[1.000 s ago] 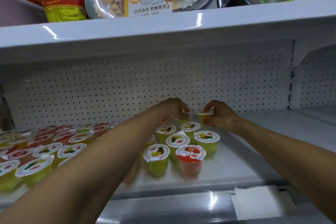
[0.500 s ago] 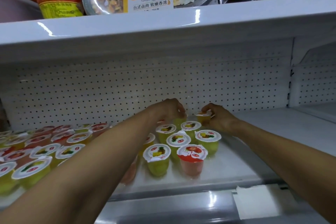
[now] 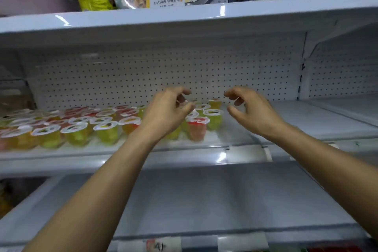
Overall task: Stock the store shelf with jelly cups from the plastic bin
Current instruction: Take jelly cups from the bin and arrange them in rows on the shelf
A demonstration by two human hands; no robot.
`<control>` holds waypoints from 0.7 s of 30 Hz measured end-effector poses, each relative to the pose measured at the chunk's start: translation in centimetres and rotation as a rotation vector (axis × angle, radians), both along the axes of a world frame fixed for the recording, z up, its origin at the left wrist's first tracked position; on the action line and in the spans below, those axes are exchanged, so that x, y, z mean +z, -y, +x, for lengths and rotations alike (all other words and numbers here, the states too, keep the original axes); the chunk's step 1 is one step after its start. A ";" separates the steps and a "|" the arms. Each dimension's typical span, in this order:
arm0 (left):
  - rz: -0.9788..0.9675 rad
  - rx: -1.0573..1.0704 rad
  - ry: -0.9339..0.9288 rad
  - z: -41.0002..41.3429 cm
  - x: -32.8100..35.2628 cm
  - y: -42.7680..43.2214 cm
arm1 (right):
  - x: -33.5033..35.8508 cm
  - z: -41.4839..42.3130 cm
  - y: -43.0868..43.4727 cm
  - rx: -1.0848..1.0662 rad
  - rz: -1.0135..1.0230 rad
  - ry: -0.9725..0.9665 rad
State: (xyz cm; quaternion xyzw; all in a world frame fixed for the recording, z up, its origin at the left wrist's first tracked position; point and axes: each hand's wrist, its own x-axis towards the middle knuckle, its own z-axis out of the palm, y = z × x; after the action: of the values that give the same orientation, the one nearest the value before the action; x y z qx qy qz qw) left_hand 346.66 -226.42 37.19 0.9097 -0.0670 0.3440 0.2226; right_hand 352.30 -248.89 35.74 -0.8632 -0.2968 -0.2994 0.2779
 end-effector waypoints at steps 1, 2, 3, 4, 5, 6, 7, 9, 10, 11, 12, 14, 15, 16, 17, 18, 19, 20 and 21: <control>0.021 0.033 0.034 -2.0 -0.9 0.2 | -0.5 -1.6 0.3 0.009 -0.018 0.014; 0.028 0.062 0.060 -4.2 -1.8 0.4 | -1.0 -3.1 0.5 0.015 -0.027 0.025; 0.025 0.083 0.075 -6.2 -2.8 0.5 | -1.6 -4.7 0.6 0.022 -0.029 0.033; 0.024 0.100 0.076 -8.2 -3.8 0.5 | -2.2 -6.2 0.6 0.037 -0.030 0.039; 0.026 0.119 0.059 -10.2 -5.0 0.5 | -3.1 -7.7 0.5 0.064 -0.030 0.037; 0.030 0.142 0.029 -12.0 -6.1 0.3 | -3.9 -9.2 0.2 0.102 -0.028 0.030; 0.035 0.169 -0.005 -13.9 -7.2 0.2 | -4.8 -10.6 -0.2 0.147 -0.024 0.016; 0.049 0.229 -0.074 -17.2 -9.3 -0.7 | -6.6 -13.1 -1.4 0.237 -0.050 -0.027; 0.057 0.259 -0.108 -18.9 -10.2 -1.2 | -7.5 -14.2 -2.2 0.272 -0.083 -0.047; 0.070 0.287 -0.139 -20.4 -11.1 -1.9 | -8.3 -15.3 -3.1 0.302 -0.117 -0.059; 0.088 0.316 -0.169 -21.9 -11.9 -2.7 | -9.1 -16.2 -4.1 0.327 -0.143 -0.068; 0.110 0.380 -0.223 -24.9 -13.2 -4.6 | -10.3 -18.1 -6.4 0.366 -0.173 -0.100; 0.111 0.409 -0.247 -26.3 -13.7 -5.7 | -10.9 -18.9 -7.7 0.391 -0.187 -0.118; 0.106 0.432 -0.271 -27.5 -14.2 -6.8 | -11.4 -19.7 -9.0 0.418 -0.203 -0.134; 0.099 0.454 -0.292 -28.8 -14.7 -8.0 | -12.0 -20.4 -10.5 0.445 -0.221 -0.152; 0.091 0.475 -0.314 -29.9 -15.2 -9.4 | -12.5 -21.0 -12.1 0.470 -0.239 -0.169; 0.083 0.499 -0.335 -31.0 -15.7 -10.8 | -13.1 -21.5 -13.8 0.494 -0.258 -0.182; 0.077 0.526 -0.360 -32.0 -16.2 -12.3 | -13.7 -22.0 -15.6 0.514 -0.280 -0.193; 0.075 0.552 -0.385 -33.0 -16.8 -14.0 | -14.4 -22.5 -17.5 0.531 -0.304 -0.200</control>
State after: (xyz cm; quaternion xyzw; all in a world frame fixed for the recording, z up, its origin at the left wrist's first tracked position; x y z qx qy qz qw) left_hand 313.71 -212.43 20.37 0.9493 0.2126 0.2107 0.0961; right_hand 329.82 -231.36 21.39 -0.8124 -0.5241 -0.0825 0.2421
